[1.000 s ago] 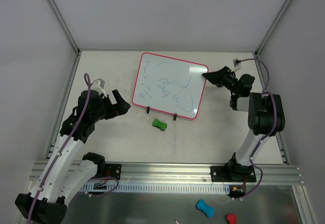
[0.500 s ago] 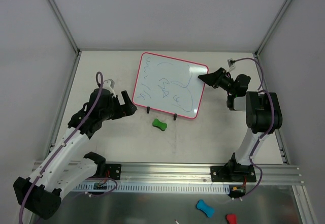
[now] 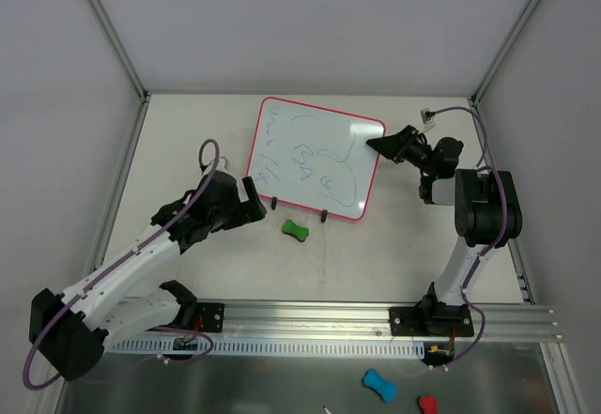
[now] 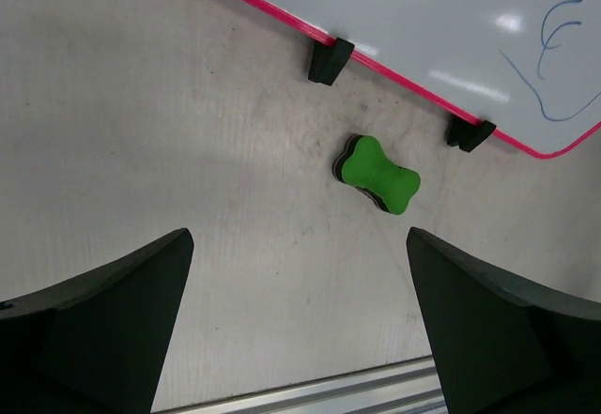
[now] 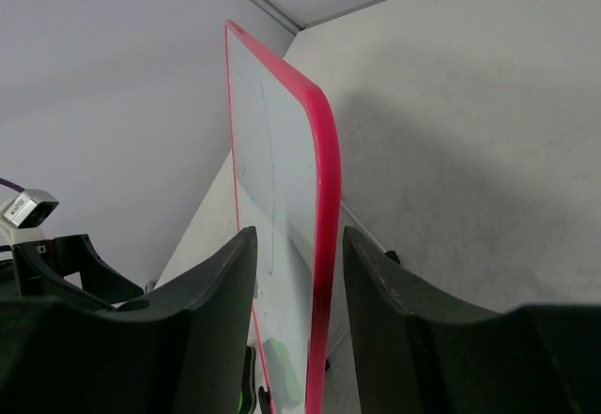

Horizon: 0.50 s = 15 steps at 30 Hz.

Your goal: Erase the whiteboard

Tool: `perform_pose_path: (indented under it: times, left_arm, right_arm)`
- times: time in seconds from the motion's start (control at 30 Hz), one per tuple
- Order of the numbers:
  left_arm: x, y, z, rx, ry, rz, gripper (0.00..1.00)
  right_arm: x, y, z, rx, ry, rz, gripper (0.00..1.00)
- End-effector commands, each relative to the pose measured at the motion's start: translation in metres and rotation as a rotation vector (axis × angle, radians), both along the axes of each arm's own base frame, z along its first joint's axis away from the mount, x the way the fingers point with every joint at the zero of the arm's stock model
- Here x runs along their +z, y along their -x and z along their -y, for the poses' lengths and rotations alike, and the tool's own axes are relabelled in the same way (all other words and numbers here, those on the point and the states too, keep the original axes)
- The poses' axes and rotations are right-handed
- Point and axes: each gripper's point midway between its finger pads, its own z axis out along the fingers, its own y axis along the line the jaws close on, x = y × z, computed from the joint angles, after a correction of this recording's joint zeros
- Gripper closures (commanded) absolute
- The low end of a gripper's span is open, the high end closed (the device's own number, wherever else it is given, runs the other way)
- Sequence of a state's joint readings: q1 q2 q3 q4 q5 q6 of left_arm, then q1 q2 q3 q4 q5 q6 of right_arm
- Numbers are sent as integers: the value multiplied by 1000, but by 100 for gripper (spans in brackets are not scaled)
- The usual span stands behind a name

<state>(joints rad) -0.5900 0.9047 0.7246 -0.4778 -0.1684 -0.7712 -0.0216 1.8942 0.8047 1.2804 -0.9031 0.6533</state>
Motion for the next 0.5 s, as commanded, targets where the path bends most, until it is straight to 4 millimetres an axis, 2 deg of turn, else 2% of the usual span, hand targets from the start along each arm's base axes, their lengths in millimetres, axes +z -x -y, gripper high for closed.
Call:
perform_pose_path:
  times: [0.0,0.03,0.07,0.13,0.17,0.23,0.37,0.47]
  left_arm:
    - [10,-15,21,-107,-87,33,1]
    - [15,-15,32,-158,-99,42,1]
    - [8,-18,33,-185,-151,32,1]
    - [8,-24,33,-240,-226,62,1]
    - [2,-27,31,-254,-272,56,1]
    - [2,-28,35,-278,-270,52,1]
    - [-6,-19,66,-458,-236,35,1]
    - [-11,-14,80,-561,-238,46,1]
  right_arm:
    - [10,0,-4,28,17,90,56]
    - [10,0,-4,28,18,91,56]
    - [11,-1,-4,28,18,93,56]
    - [9,0,-4,28,18,88,57]
    - [9,0,-4,29,18,88,56]
    - [9,0,-4,29,18,88,56]
    - [9,-1,-4,29,18,88,56]
    - [9,-1,-4,33,17,88,56]
